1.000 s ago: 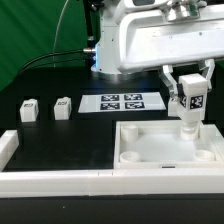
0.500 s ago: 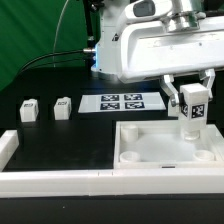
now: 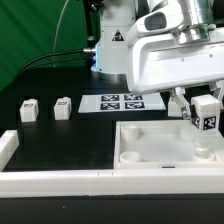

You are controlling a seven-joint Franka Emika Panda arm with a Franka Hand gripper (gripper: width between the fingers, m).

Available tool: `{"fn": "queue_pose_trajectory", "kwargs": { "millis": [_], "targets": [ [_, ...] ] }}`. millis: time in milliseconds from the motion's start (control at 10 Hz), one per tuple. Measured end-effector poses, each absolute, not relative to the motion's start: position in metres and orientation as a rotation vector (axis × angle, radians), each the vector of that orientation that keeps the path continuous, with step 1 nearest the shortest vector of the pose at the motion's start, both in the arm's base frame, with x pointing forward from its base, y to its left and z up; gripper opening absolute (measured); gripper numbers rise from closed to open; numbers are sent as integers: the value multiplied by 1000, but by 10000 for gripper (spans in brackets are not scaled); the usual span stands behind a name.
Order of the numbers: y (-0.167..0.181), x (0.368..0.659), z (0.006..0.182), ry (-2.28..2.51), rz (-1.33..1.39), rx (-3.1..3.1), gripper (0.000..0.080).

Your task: Assemble one leg

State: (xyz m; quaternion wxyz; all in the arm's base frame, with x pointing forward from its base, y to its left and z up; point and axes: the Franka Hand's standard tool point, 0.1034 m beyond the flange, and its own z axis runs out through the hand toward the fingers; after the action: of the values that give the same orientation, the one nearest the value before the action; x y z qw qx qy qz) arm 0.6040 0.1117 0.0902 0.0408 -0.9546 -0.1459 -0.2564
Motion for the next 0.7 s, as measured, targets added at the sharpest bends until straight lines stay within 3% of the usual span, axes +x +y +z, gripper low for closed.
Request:
{"fn": "queue_pose_trajectory", "kwargs": {
  "millis": [500,700],
  "targets": [
    [114,607,89,-443,-832,-2912,294],
    [112,604,78,-436,-838,-2912,294]
  ]
}}
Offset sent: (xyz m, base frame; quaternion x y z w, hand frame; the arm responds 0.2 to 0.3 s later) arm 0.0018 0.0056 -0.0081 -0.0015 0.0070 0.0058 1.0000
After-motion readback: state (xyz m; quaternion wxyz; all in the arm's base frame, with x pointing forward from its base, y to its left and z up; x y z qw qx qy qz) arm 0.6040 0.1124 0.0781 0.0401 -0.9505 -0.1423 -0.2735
